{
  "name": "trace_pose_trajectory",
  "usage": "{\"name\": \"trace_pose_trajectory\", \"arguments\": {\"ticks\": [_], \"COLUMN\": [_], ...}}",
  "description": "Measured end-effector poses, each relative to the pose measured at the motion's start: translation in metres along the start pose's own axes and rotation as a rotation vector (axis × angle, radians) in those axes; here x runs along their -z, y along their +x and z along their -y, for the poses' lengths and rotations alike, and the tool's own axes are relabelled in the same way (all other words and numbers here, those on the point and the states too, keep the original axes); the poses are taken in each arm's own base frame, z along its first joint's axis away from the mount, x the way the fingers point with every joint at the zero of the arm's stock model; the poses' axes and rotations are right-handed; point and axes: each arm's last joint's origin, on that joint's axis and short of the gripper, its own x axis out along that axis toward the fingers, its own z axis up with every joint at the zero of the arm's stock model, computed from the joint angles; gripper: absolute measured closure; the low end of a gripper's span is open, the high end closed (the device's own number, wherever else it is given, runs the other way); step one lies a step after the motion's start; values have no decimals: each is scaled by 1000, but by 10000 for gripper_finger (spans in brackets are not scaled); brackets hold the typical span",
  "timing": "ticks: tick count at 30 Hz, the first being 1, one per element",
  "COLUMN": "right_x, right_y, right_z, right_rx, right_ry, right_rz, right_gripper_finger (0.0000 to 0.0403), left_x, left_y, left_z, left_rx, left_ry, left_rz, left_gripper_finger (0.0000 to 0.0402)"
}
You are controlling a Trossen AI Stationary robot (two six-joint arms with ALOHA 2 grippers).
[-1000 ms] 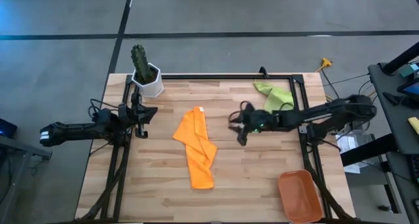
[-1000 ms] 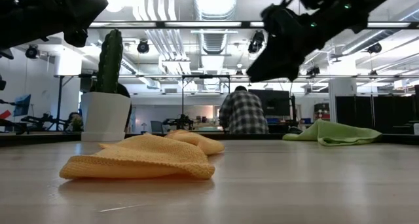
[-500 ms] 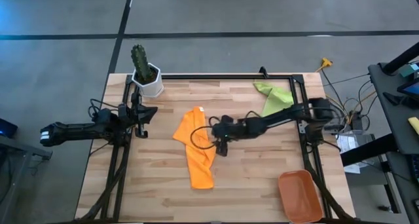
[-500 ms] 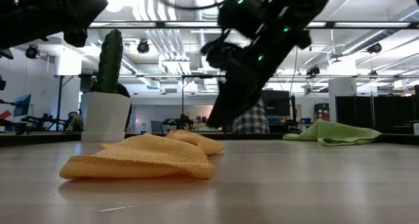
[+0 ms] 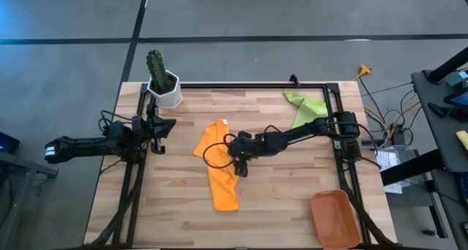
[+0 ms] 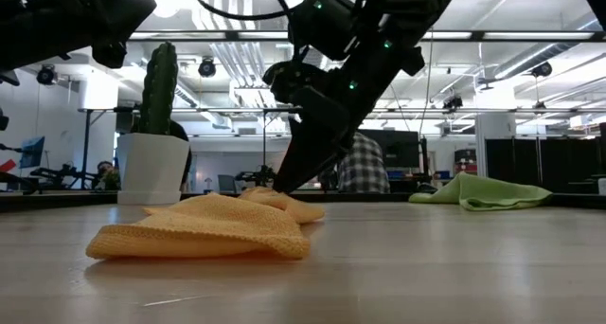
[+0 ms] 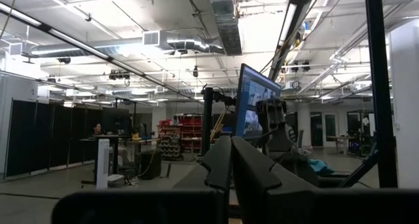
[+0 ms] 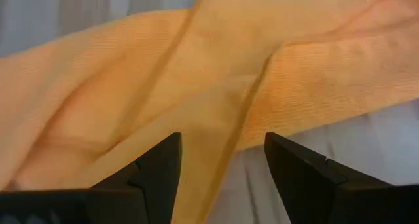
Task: Roll microfiber towels into tight, uniform cylinder then place into a basket
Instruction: Fold the orange microfiber cloth
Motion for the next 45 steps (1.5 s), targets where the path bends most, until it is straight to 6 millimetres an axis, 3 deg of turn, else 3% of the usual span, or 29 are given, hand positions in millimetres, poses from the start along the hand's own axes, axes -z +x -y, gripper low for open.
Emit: {"name": "trace_pose_trajectory", "arguments": {"ticks": [5,14,20,25,30,45], "right_x": [0,-1,-4,0,-1,-1], "right_y": [-1,0,2,9,9,7], "right_z": [0,22,30,29,29,26], "right_rx": [-67,-42,-181,-195,-200,-322], "right_ry": [17,75,109,102,82,79], "right_rz": [-8,0,19,2,14,5], "right_gripper_finger": [215,244,204,163,148,206], "left_x": [0,0,0,0,0,0], "left_y": [0,0,0,0,0,0], "left_z": [0,0,0,0,0,0], "left_rx": [0,0,0,-1,-1,-2], "left_ry": [-6,-23,-23,-24,-24,-24], "left_rz": [0,0,0,3,1,0], "left_gripper_finger": [402,402,402,402,402,402]}}
